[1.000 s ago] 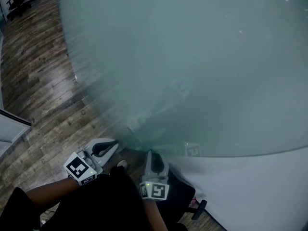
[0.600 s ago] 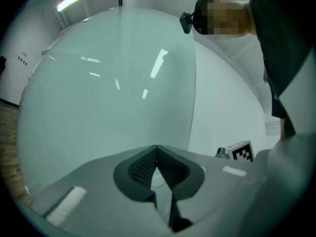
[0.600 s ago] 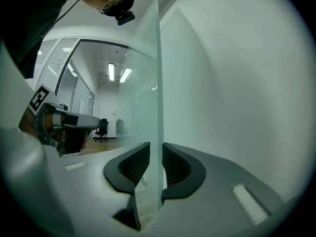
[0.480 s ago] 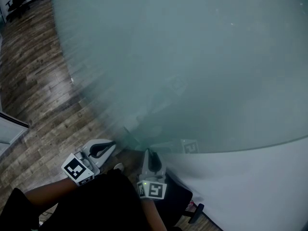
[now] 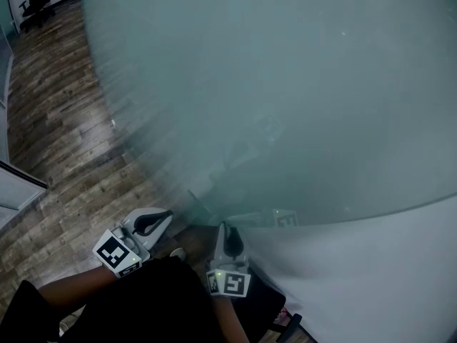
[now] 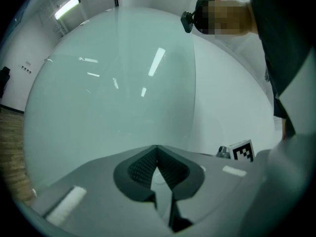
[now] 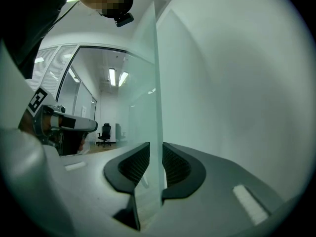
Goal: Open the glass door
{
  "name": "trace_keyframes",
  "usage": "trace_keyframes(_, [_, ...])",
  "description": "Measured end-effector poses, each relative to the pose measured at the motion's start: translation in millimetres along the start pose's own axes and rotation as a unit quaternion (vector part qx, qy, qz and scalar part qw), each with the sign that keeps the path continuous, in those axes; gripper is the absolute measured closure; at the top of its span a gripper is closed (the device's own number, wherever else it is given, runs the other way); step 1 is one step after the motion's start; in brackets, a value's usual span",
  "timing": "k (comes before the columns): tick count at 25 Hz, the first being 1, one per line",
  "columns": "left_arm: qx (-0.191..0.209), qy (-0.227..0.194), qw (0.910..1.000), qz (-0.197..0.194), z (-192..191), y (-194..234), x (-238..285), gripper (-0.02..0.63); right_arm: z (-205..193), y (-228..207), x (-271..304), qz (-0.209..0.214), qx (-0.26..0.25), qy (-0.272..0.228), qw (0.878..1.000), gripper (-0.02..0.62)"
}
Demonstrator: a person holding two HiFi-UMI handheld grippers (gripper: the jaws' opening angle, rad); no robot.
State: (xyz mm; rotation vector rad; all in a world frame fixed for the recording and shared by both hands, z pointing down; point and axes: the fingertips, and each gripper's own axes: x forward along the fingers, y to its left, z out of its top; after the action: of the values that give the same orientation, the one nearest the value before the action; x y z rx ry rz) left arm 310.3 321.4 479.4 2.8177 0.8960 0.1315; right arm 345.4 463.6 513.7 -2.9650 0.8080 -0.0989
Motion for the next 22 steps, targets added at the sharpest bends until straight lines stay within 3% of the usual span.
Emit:
trace_keyframes(13, [0.021,-0.012,0.9978,0.061,0.6,0.5,-9.7,0.607,1.6,-15.0,7.7,0.023,0.003,-0.011,1.0,0.514])
trace_keyframes(22, [0.011,-0.021,0.9973,0.07,10.7,-5.0,5.5,0.607,12.5,-32.2,26.0,0.036,0.005,-0.008,0.999,0.514])
